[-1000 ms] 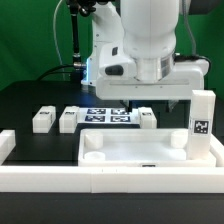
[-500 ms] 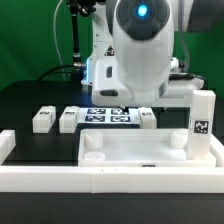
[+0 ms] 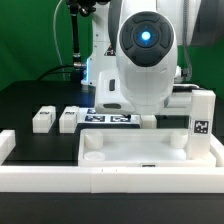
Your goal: Assemble desk
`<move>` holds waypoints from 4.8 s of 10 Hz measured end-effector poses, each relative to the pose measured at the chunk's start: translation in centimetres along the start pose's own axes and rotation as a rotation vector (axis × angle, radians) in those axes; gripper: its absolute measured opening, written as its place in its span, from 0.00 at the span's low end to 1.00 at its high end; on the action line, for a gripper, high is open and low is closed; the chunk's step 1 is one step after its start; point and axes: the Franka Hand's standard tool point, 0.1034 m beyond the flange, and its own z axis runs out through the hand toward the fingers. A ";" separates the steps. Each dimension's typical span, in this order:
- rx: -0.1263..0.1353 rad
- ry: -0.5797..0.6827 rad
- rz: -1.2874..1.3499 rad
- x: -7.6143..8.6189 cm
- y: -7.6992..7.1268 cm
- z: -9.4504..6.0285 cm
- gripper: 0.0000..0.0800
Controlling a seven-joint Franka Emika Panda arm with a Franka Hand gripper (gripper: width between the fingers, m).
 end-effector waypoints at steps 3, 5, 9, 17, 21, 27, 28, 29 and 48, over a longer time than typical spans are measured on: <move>0.001 0.010 -0.005 0.2 -0.1 0.1 0.81; -0.002 0.024 -0.008 0.6 -0.2 1.0 0.81; -0.007 0.003 -0.009 0.3 -0.4 2.8 0.75; 0.008 0.013 -0.014 -0.6 -0.3 -0.1 0.36; 0.007 0.093 -0.041 -1.2 -1.5 -4.9 0.36; 0.028 0.322 -0.079 -1.2 0.0 -8.9 0.36; 0.033 0.355 -0.082 -1.8 0.0 -10.4 0.36; 0.036 0.431 -0.082 -1.7 -0.2 -11.9 0.36; -0.032 1.243 -0.085 1.4 5.0 -21.8 0.36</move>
Offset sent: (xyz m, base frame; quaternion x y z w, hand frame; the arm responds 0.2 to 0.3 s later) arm 0.0000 0.0000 0.0000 0.0000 0.0000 0.0000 1.0000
